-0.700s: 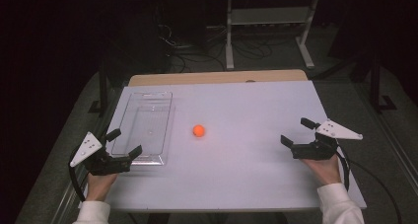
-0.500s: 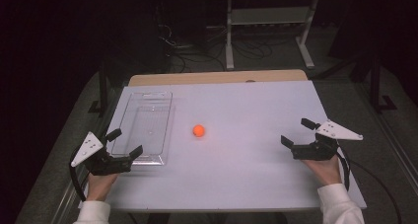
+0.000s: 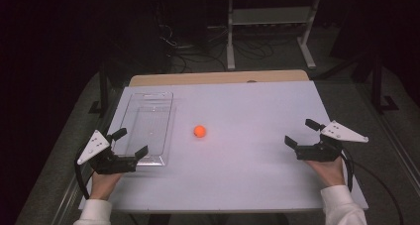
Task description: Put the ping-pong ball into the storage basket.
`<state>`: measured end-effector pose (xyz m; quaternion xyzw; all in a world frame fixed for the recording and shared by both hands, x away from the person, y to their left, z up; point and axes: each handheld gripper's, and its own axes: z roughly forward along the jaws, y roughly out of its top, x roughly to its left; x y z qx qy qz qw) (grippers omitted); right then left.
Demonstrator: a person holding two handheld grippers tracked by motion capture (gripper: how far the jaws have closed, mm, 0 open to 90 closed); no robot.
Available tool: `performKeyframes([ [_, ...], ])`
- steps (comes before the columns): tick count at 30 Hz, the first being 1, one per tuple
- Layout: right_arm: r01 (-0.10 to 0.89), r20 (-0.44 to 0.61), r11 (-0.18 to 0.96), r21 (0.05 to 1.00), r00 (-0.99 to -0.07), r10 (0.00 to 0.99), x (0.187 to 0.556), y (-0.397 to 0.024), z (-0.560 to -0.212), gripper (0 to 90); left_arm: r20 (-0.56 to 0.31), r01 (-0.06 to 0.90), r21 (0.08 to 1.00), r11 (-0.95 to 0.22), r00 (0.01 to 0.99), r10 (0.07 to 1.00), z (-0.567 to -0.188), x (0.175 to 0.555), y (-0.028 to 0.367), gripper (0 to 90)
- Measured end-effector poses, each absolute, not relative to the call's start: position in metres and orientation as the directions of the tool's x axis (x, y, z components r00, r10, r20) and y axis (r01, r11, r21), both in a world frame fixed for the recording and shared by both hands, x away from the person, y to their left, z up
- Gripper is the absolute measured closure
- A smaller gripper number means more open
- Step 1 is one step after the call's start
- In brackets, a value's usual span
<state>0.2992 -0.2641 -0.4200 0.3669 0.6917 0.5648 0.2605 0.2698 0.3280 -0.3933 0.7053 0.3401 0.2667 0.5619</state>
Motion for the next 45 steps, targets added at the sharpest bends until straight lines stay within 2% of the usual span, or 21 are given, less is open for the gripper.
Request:
performKeyframes([
  [11,0.217,0.047,0.106,0.97,-0.6,0.799,0.299,-0.262,-0.421,0.0,-0.006,0.191,0.97,-0.148,0.633,0.774,-0.388,0.271,0.326,0.0],
  [28,0.217,0.041,0.113,0.97,-0.599,0.8,0.299,-0.261,-0.421,0.0,0.077,0.177,0.952,-0.249,0.649,0.757,-0.369,0.278,0.313,0.0],
  [45,0.222,0.041,0.117,0.968,-0.6,0.799,0.3,-0.261,-0.422,0.0,0.105,0.166,0.944,-0.286,0.671,0.734,-0.352,0.29,0.302,0.0],
])
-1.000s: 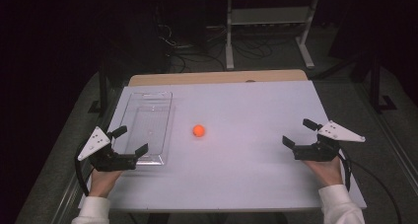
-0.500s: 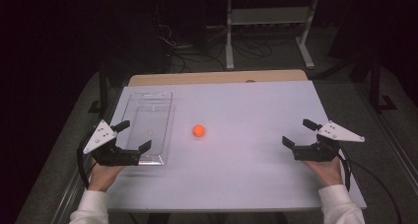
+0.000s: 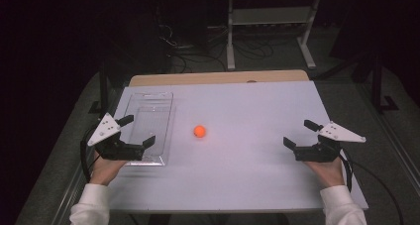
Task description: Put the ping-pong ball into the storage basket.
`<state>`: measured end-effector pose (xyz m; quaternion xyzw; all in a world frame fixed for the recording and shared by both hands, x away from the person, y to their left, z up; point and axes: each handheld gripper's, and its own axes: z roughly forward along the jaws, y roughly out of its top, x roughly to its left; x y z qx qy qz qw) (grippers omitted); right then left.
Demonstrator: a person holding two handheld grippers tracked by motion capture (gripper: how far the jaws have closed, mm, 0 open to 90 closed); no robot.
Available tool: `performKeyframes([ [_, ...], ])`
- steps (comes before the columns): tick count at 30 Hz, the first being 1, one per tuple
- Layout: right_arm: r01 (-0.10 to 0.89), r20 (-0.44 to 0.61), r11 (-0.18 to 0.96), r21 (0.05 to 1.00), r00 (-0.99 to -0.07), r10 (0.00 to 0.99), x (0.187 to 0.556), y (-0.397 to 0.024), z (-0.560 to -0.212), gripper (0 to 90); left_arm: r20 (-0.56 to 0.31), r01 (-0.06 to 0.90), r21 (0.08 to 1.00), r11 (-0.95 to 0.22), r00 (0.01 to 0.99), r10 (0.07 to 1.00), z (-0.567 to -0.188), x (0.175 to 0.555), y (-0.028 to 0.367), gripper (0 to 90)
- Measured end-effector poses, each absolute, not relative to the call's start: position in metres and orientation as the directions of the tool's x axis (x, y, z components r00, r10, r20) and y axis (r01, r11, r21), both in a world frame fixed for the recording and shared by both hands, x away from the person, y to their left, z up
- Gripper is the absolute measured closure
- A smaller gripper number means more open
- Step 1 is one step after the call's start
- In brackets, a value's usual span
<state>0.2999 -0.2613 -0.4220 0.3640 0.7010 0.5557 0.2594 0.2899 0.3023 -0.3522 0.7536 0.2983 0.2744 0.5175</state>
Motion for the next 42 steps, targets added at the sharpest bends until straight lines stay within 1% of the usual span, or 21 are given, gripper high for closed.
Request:
performKeyframes([
  [14,0.226,0.035,0.13,0.966,-0.606,0.794,0.3,-0.259,-0.423,0.0,0.148,0.149,0.928,-0.342,0.696,0.703,-0.33,0.3,0.294,0.0],
  [28,0.227,0.038,0.129,0.965,-0.61,0.791,0.301,-0.259,-0.423,0.0,0.158,0.159,0.909,-0.384,0.724,0.672,-0.321,0.312,0.283,0.0],
  [34,0.227,0.039,0.128,0.965,-0.611,0.791,0.301,-0.259,-0.423,0.0,0.149,0.172,0.903,-0.394,0.735,0.661,-0.318,0.321,0.279,0.0],
  [42,0.229,0.036,0.134,0.964,-0.613,0.789,0.301,-0.259,-0.423,0.0,0.165,0.172,0.886,-0.431,0.752,0.639,-0.311,0.33,0.271,0.0],
])
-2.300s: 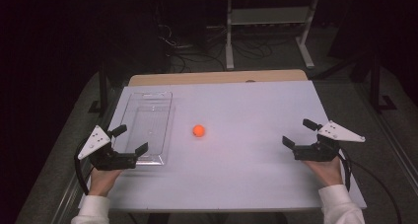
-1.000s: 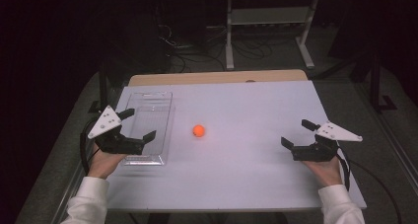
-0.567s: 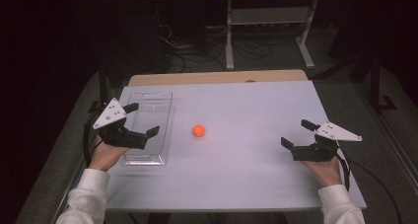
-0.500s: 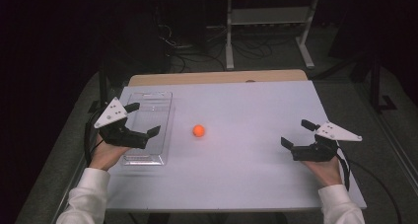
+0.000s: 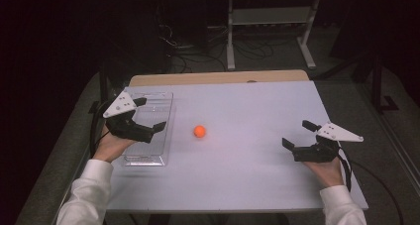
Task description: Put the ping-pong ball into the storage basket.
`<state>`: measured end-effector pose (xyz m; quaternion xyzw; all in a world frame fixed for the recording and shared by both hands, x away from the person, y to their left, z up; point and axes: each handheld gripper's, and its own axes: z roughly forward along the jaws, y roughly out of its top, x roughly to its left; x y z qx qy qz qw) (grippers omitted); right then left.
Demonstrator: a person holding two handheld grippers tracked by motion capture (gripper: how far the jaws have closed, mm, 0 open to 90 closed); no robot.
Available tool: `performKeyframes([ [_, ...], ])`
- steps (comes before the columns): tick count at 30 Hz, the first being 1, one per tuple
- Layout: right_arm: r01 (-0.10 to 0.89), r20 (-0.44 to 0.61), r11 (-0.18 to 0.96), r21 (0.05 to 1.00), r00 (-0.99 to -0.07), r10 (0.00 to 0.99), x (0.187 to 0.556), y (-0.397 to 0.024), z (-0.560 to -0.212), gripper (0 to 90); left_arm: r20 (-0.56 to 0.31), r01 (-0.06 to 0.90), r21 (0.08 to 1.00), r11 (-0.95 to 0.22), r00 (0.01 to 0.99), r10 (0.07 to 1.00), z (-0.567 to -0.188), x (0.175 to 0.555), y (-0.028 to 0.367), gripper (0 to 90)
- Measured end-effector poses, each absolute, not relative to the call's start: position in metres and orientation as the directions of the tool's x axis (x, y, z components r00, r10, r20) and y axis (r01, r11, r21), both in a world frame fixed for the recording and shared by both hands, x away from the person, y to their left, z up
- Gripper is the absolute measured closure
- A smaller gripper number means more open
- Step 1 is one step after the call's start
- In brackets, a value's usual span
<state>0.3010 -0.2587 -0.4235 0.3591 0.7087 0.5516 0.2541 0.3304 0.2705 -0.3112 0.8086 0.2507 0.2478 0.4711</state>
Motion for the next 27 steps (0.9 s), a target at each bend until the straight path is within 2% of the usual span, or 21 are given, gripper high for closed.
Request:
performKeyframes([
  [27,0.228,0.037,0.133,0.965,-0.613,0.789,0.301,-0.26,-0.424,0.0,0.201,0.165,0.835,-0.526,0.798,0.568,-0.299,0.355,0.241,0.0],
])
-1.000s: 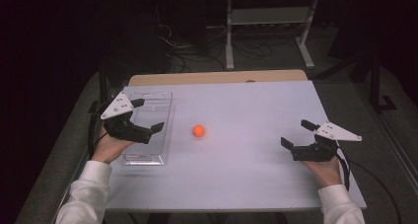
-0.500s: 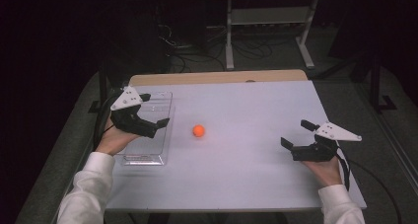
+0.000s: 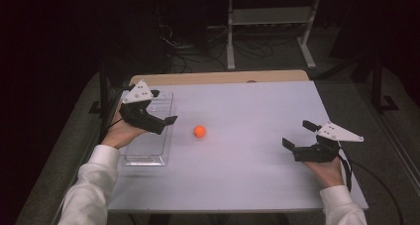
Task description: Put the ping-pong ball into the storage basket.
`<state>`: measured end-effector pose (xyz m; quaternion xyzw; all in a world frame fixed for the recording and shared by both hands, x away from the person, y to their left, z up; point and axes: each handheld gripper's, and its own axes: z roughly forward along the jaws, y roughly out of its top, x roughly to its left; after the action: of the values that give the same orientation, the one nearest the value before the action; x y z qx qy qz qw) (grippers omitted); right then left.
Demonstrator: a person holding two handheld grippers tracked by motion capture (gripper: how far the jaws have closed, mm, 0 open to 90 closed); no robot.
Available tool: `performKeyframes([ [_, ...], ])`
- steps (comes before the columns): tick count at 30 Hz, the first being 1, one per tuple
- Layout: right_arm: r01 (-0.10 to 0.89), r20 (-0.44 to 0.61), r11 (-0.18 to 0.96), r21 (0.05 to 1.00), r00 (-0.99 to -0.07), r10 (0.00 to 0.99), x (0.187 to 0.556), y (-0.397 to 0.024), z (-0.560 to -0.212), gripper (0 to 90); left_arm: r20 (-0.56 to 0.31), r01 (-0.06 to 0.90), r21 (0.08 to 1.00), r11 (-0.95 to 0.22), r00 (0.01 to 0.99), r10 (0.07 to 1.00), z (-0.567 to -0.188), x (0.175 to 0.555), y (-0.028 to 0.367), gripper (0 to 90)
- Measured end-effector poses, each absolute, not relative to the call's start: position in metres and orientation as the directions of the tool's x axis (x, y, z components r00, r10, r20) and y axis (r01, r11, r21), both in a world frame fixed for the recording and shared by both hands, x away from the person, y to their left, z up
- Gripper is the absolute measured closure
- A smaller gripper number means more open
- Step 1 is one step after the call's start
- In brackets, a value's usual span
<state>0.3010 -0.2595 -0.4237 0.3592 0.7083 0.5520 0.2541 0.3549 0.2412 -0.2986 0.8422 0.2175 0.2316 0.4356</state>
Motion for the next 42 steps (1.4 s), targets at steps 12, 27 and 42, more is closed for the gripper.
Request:
performKeyframes([
  [12,0.232,0.038,0.134,0.964,-0.614,0.788,0.301,-0.259,-0.424,0.0,0.208,0.166,0.808,-0.566,0.817,0.538,-0.3,0.364,0.228,0.0],
  [27,0.239,0.029,0.152,0.959,-0.617,0.787,0.301,-0.258,-0.425,0.0,0.214,0.169,0.776,-0.608,0.836,0.505,-0.305,0.372,0.217,0.0],
  [42,0.238,0.042,0.131,0.962,-0.605,0.795,0.298,-0.265,-0.424,0.0,0.222,0.166,0.737,-0.655,0.856,0.467,-0.312,0.381,0.204,0.0],
])
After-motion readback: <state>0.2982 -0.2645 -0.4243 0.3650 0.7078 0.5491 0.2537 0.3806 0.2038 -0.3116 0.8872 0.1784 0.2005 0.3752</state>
